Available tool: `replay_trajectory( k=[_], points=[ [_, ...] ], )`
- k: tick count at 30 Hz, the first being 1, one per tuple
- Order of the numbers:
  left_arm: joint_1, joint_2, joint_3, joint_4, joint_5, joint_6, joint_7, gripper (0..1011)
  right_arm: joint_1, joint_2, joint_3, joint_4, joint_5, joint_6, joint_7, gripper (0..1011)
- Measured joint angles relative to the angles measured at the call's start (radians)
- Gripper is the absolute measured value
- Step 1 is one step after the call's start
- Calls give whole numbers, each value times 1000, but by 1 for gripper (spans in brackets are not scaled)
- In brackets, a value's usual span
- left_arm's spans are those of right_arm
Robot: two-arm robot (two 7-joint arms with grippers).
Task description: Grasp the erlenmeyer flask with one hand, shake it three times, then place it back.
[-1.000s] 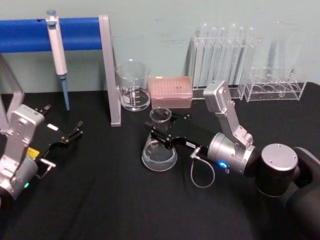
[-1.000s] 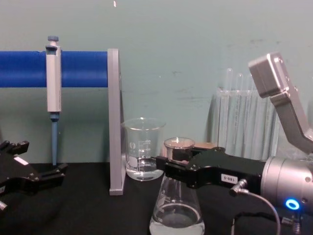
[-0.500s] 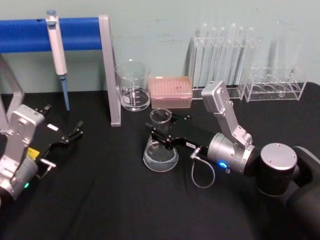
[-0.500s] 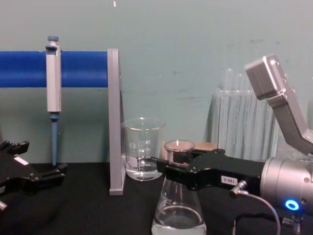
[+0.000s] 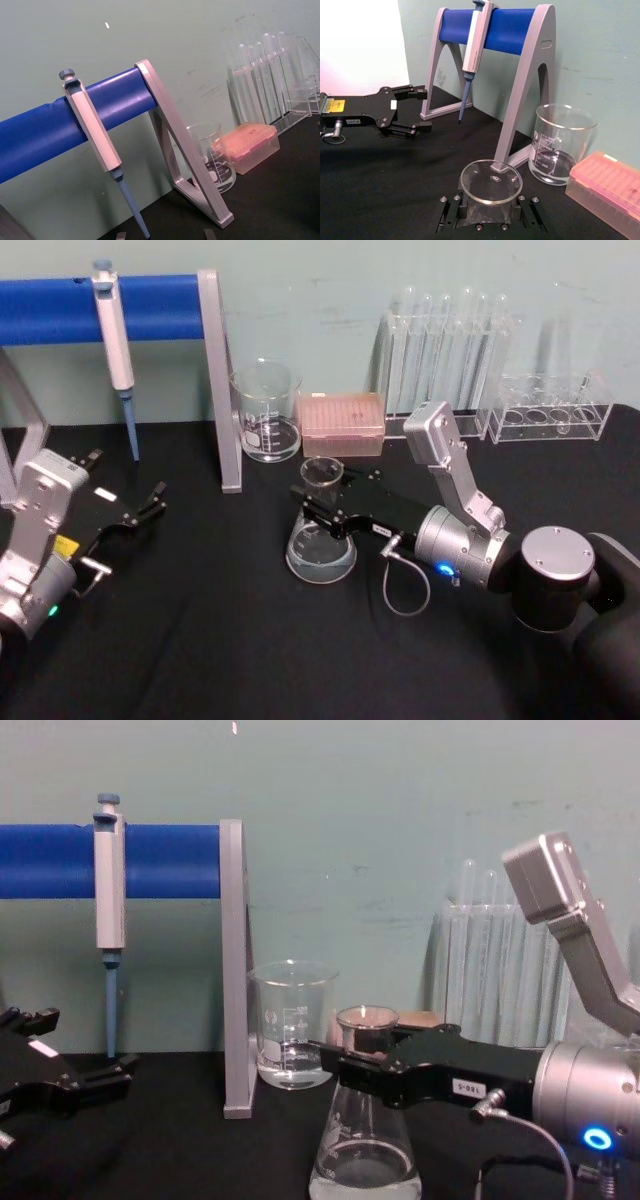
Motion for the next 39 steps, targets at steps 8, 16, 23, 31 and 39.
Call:
replay_trajectory(
  k=[8, 16, 23, 31, 39],
  points=[
    [0, 0, 0, 0, 0, 0, 0, 1001, 0, 0, 0, -1, 1, -1, 1, 715],
    [0, 0, 0, 0, 0, 0, 0, 1001, 0, 0, 0, -1, 2, -1, 1, 931],
    [0, 0, 0, 0, 0, 0, 0, 1001, 0, 0, 0, -1, 2, -1, 1, 1000],
    [0, 0, 0, 0, 0, 0, 0, 1001, 0, 0, 0, -1, 2, -1, 1, 1000],
    [0, 0, 0, 0, 0, 0, 0, 1001, -12, 7, 9, -16, 22, -3, 20, 1000]
  ],
)
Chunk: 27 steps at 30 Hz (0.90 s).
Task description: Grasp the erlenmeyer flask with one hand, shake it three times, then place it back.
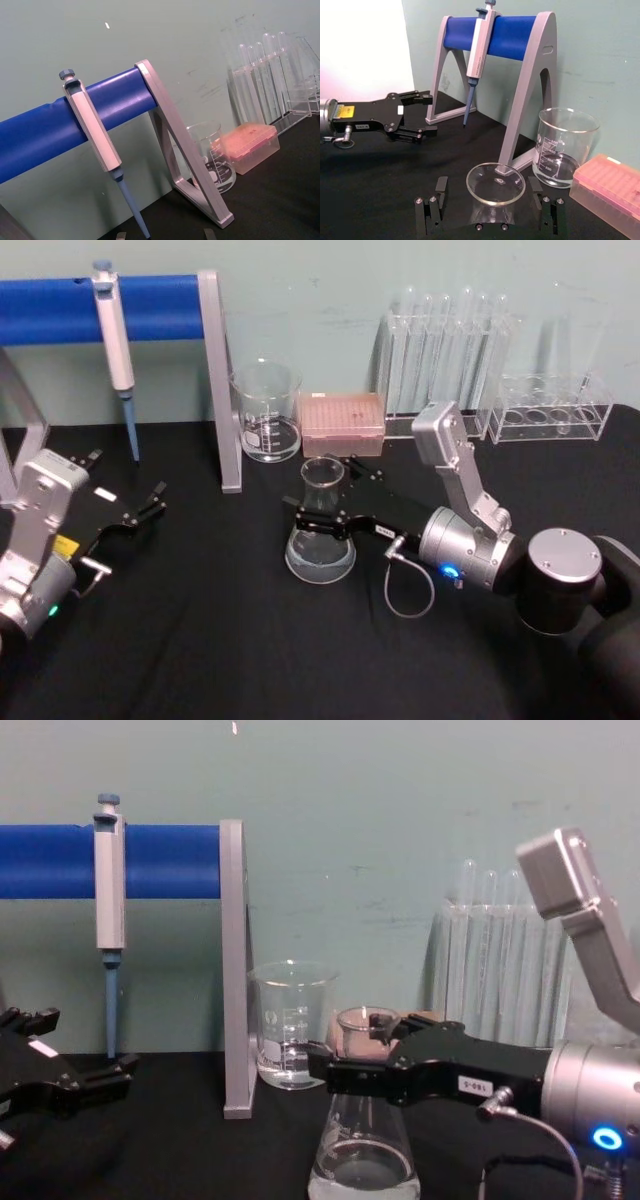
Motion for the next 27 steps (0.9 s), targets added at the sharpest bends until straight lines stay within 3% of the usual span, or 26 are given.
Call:
replay_trajectory(
  k=[10, 27],
  points=[
    [0, 0, 0, 0, 0, 0, 0, 1001, -32, 40, 11, -64, 18, 14, 8, 1000],
    [0, 0, 0, 0, 0, 0, 0, 1001, -75, 142, 20, -164, 49, 42, 41, 1000]
  ],
)
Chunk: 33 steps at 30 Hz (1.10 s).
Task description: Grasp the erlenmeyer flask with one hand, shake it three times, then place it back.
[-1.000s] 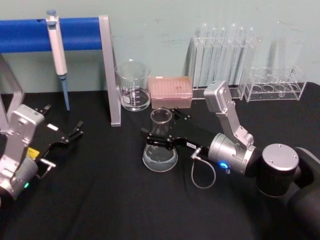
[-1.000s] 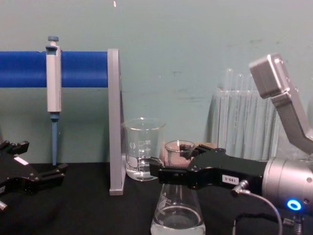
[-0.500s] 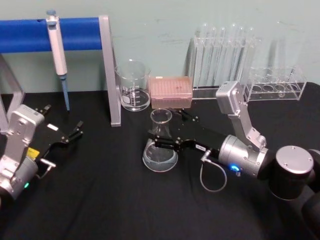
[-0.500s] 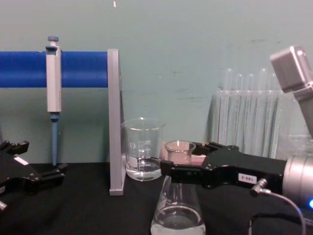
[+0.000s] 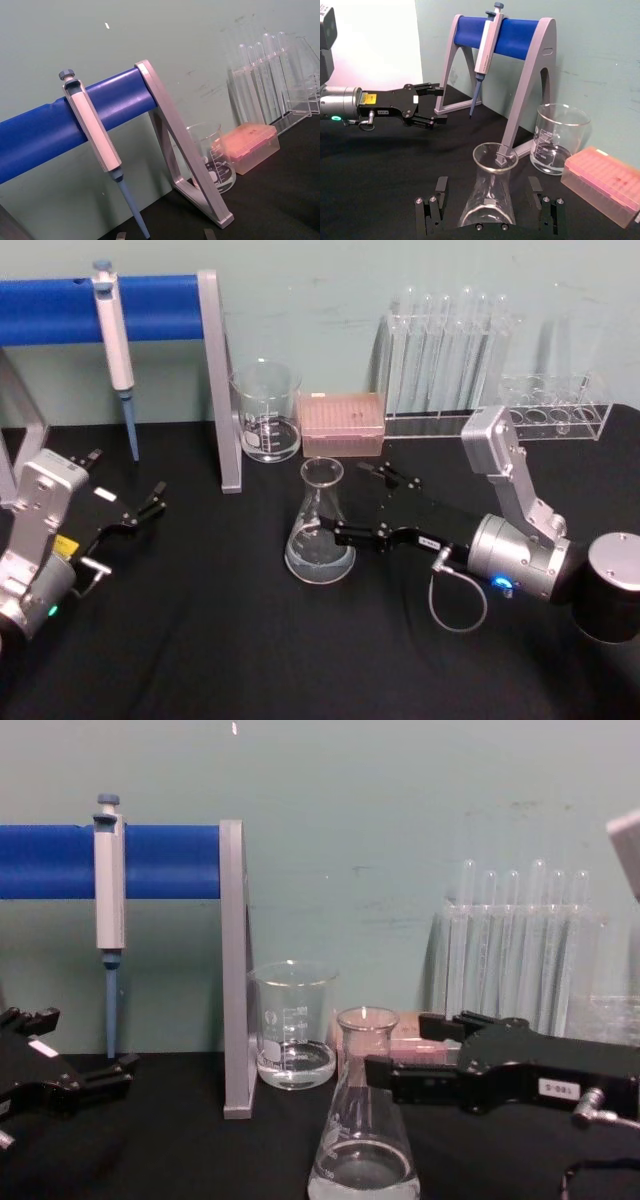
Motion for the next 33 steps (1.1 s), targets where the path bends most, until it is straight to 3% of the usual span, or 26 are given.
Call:
replay_trajectory(
  k=[11, 20, 26, 33],
  points=[
    [0, 0, 0, 0, 0, 0, 0, 1001, -9, 51, 7, -21, 19, -14, 30, 1000],
    [0, 0, 0, 0, 0, 0, 0, 1001, -3, 68, 14, -18, 33, -37, 44, 1000],
    [0, 0, 0, 0, 0, 0, 0, 1001, -10, 47, 50, -12, 29, -72, -34, 1000],
    [0, 0, 0, 0, 0, 0, 0, 1001, -31, -17, 106, 1, -15, -101, -187, 1000]
  ],
)
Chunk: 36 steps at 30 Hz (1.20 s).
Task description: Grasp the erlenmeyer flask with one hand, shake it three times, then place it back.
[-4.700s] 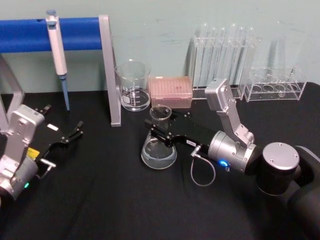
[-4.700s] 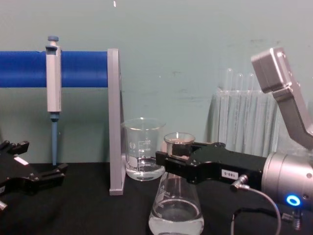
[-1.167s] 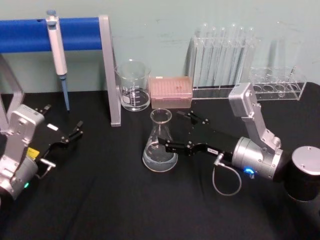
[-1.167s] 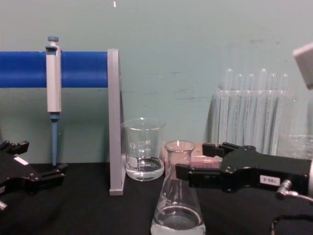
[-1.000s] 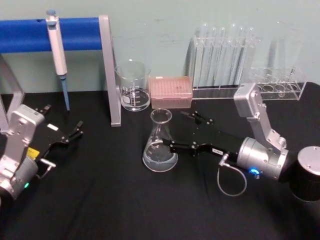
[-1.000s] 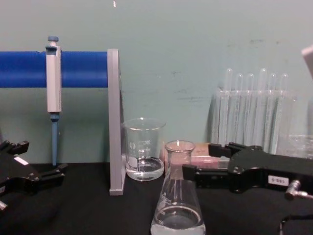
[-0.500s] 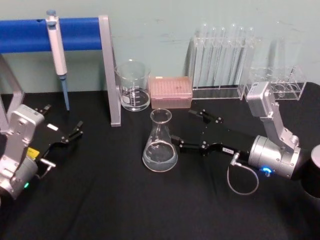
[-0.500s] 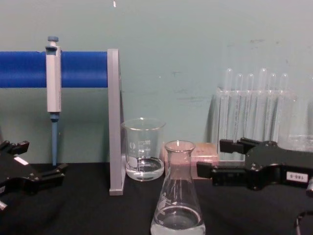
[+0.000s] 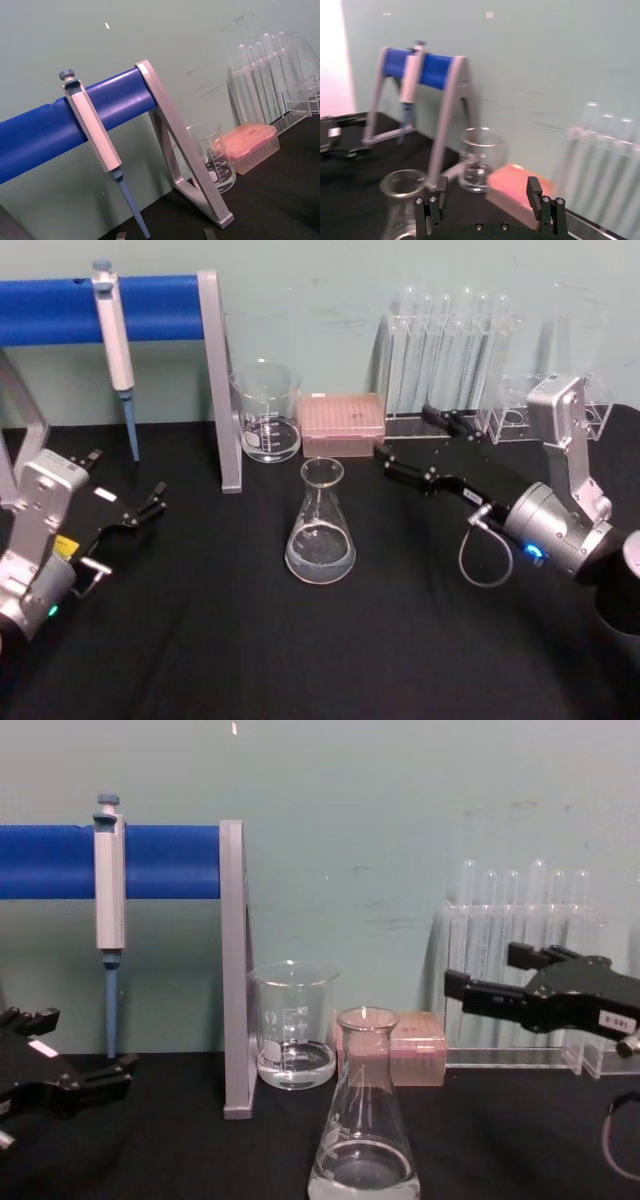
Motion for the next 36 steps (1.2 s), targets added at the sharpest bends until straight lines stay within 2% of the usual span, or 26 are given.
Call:
replay_trajectory(
  k=[8, 13, 23, 36],
  points=[
    [0, 0, 0, 0, 0, 0, 0, 1001, -8, -66, 23, 47, -74, -5, -142, 1000],
    [0, 0, 0, 0, 0, 0, 0, 1001, -7, -106, 26, 108, -114, -8, -196, 1000],
    [0, 0, 0, 0, 0, 0, 0, 1001, -2, -146, 32, 209, -152, -8, -219, 1000],
    [0, 0, 0, 0, 0, 0, 0, 1001, -2, -163, 48, 237, -166, 10, -214, 1000]
  ],
)
